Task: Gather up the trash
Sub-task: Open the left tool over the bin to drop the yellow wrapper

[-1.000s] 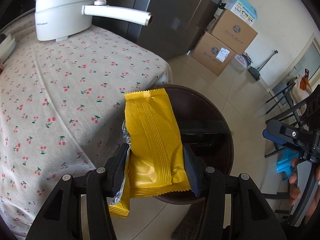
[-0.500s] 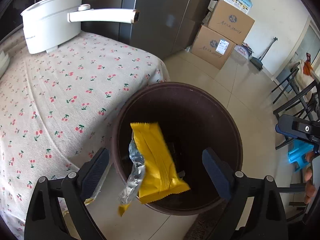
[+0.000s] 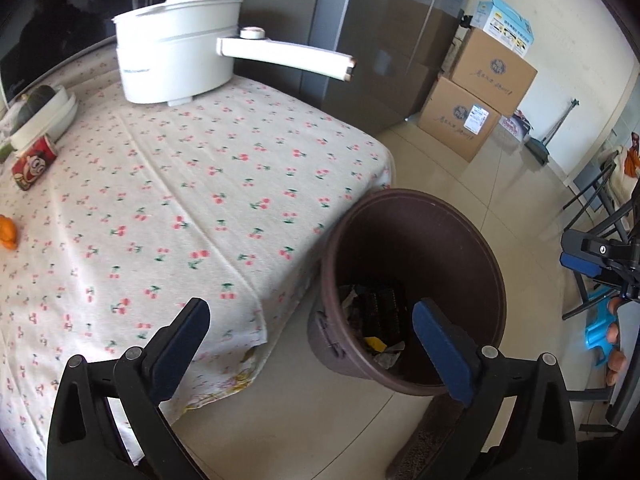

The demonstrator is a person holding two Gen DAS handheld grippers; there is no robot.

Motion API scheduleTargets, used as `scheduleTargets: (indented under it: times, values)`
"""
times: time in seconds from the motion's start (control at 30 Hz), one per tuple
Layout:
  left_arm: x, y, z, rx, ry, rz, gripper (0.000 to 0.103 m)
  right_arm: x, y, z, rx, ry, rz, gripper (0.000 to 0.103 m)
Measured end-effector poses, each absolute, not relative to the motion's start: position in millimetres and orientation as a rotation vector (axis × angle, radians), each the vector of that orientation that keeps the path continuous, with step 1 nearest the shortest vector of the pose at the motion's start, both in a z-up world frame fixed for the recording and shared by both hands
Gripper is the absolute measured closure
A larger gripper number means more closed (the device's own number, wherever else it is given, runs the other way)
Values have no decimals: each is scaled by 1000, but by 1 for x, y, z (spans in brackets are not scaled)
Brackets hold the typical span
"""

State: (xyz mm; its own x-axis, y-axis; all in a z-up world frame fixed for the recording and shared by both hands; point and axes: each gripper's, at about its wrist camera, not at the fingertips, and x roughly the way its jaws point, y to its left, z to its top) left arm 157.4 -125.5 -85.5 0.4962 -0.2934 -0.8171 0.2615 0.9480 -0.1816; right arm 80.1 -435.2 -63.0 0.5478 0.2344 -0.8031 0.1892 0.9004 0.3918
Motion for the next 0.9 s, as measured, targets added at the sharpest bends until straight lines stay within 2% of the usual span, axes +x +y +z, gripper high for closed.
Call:
scheduleTargets:
  times: [0.67,0.9]
  values:
    - [136,75,-49,-168,975,-19,0,129,-290,-55,375,1037,197,0]
    - [124,124,-54,-148,923,80,0,144,-219,-62,291,1064,269,0]
